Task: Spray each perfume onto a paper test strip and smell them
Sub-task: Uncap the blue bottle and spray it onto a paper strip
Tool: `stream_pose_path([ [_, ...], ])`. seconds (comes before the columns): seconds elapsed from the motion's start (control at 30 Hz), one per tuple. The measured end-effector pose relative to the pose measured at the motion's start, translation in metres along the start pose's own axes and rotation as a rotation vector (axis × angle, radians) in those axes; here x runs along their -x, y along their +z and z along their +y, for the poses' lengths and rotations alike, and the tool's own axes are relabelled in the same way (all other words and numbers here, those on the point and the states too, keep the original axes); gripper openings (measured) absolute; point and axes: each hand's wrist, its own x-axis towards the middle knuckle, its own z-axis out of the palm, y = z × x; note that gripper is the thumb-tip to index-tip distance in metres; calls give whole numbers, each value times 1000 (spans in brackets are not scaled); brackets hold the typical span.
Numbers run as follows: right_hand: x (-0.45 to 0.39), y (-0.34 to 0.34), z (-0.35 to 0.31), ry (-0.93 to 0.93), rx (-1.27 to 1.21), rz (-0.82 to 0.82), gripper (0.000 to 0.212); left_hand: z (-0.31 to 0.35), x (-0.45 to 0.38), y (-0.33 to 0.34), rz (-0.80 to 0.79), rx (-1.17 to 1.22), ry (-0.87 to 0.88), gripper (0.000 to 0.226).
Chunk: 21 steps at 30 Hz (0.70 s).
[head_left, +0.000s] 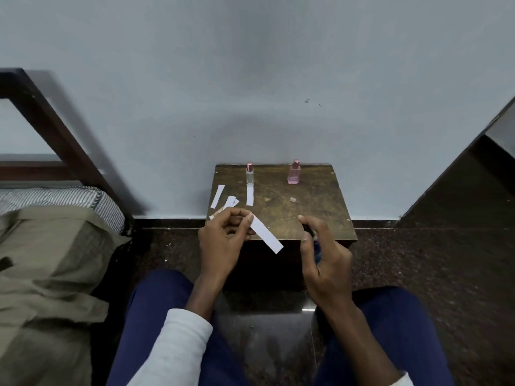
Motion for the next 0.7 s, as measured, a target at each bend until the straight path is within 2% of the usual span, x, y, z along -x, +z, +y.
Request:
stream_pose_path([
  [0.1, 10, -10, -6, -1, 6, -1, 31, 5, 14, -5, 62, 18, -15, 7],
  [0.33, 12, 7, 9, -41, 47, -231, 25, -5, 17, 5, 94, 7, -68, 13],
  [0.7, 8, 31, 28, -119, -7, -111, 26, -18, -1, 21, 93, -208, 57, 13],
])
